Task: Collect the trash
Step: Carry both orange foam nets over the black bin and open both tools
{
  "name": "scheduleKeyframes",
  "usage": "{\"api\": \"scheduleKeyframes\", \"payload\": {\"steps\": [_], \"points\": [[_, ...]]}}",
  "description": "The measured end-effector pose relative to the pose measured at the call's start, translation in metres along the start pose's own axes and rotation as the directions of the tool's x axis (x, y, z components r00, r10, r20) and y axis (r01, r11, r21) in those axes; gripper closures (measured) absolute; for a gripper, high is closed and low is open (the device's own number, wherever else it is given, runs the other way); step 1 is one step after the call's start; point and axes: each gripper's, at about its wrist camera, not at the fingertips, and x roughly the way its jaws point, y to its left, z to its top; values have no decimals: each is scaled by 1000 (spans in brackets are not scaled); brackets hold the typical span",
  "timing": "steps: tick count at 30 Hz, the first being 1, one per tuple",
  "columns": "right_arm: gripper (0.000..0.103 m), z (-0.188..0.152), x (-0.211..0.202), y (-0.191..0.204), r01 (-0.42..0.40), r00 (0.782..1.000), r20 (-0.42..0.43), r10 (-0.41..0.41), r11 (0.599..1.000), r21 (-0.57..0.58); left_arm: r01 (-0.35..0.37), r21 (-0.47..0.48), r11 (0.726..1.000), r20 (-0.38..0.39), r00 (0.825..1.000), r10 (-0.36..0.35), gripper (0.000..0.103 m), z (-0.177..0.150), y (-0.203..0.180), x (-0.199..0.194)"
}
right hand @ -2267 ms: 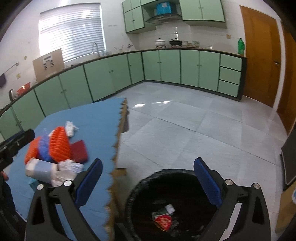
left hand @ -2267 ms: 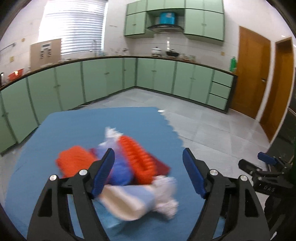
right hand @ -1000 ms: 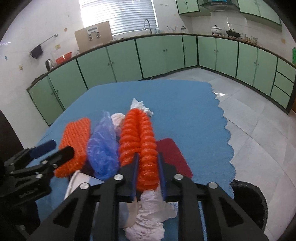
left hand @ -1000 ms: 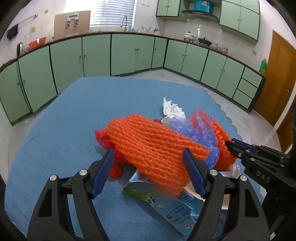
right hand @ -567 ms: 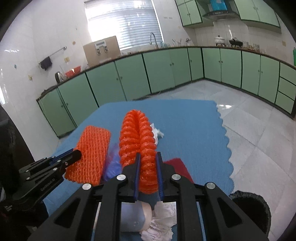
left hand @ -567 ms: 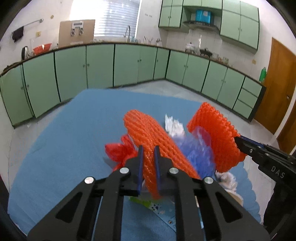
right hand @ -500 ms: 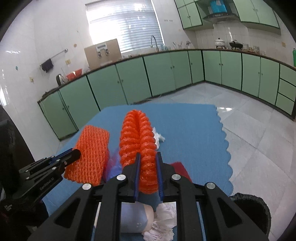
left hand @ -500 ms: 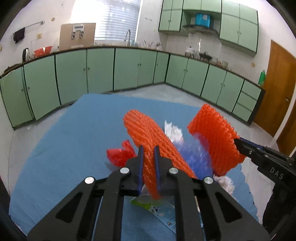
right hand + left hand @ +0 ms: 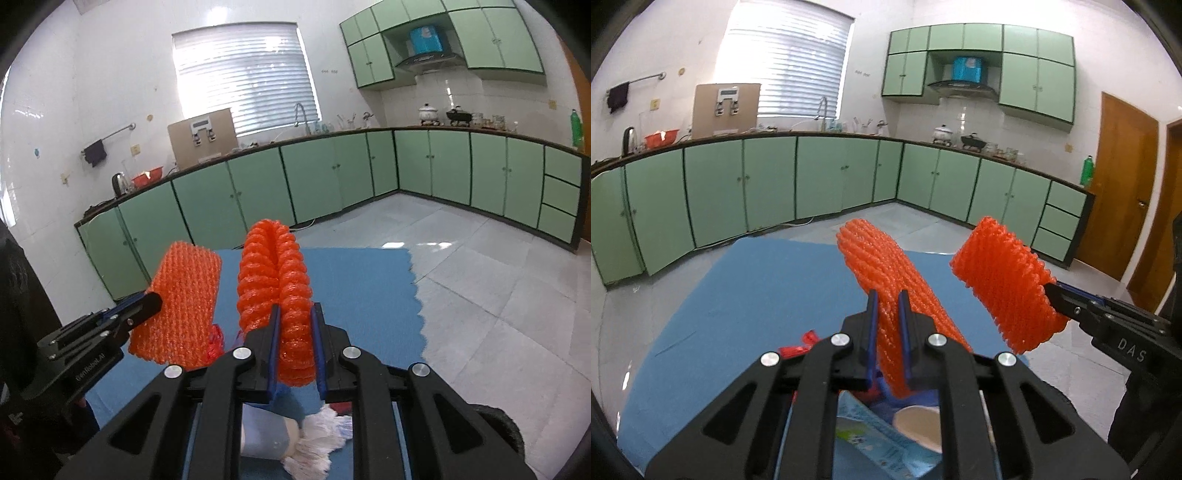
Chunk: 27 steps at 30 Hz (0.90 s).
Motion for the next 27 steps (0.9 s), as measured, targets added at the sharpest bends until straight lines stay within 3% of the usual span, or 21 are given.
{"api": "scheduleKeyframes", "payload": {"steps": [12, 27], "points": [[87, -3, -58, -51, 151, 987, 51, -153, 987, 47, 182, 86, 980, 13, 983, -183, 94, -4, -87, 1], [87, -56, -119, -145, 374, 926, -14, -377, 912, 167, 396, 174, 902, -105, 918, -383, 93, -57, -201, 30]]}}
